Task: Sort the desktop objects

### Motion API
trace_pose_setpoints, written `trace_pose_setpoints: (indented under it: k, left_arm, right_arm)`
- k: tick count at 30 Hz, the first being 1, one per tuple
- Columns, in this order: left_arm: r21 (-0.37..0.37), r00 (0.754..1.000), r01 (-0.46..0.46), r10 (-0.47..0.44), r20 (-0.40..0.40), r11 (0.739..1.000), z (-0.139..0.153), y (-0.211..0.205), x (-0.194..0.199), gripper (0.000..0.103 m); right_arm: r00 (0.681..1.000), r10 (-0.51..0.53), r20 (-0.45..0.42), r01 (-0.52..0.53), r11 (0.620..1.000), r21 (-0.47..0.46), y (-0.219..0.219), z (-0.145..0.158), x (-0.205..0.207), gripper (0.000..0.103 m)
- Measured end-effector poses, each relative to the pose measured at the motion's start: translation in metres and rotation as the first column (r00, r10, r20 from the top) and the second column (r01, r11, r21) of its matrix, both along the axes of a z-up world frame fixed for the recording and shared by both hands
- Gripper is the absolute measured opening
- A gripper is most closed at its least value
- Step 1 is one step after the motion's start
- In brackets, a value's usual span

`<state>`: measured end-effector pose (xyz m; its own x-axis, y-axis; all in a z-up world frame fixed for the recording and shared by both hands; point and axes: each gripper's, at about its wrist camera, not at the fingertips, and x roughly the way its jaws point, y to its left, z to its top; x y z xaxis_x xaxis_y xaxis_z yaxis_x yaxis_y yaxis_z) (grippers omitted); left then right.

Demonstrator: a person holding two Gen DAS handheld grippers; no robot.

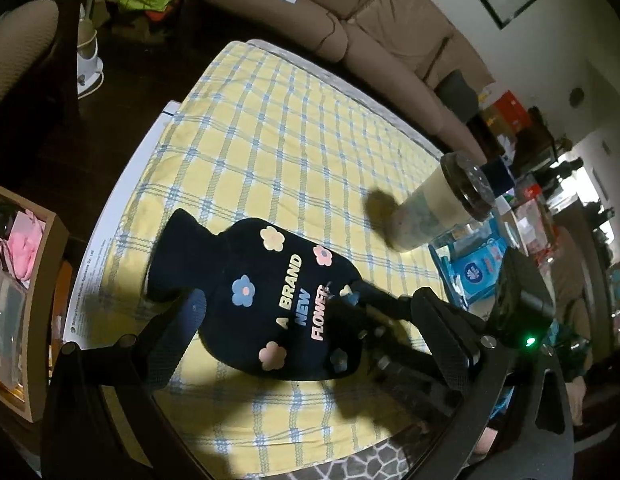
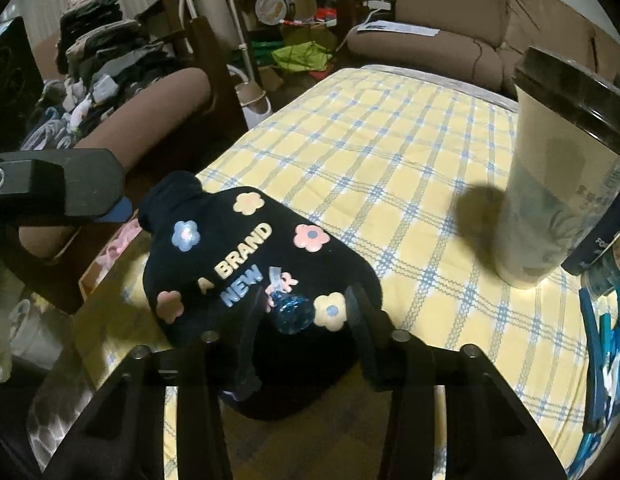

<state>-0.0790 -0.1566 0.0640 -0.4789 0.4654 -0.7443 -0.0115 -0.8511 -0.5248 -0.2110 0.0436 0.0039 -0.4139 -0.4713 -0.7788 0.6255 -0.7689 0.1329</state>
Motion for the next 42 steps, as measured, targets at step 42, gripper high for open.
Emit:
trace_pose_setpoints:
  k: [42]
  left_arm:
    - [-0.516,0.929,0.339,-0.367,0.05,0.787,-0.065,0.373,-0.009,0.103]
  right_arm:
    - [0.91,-0.412,-0.031,0.4,0.896,-0.192,0.311,0.159,0.044,0.02]
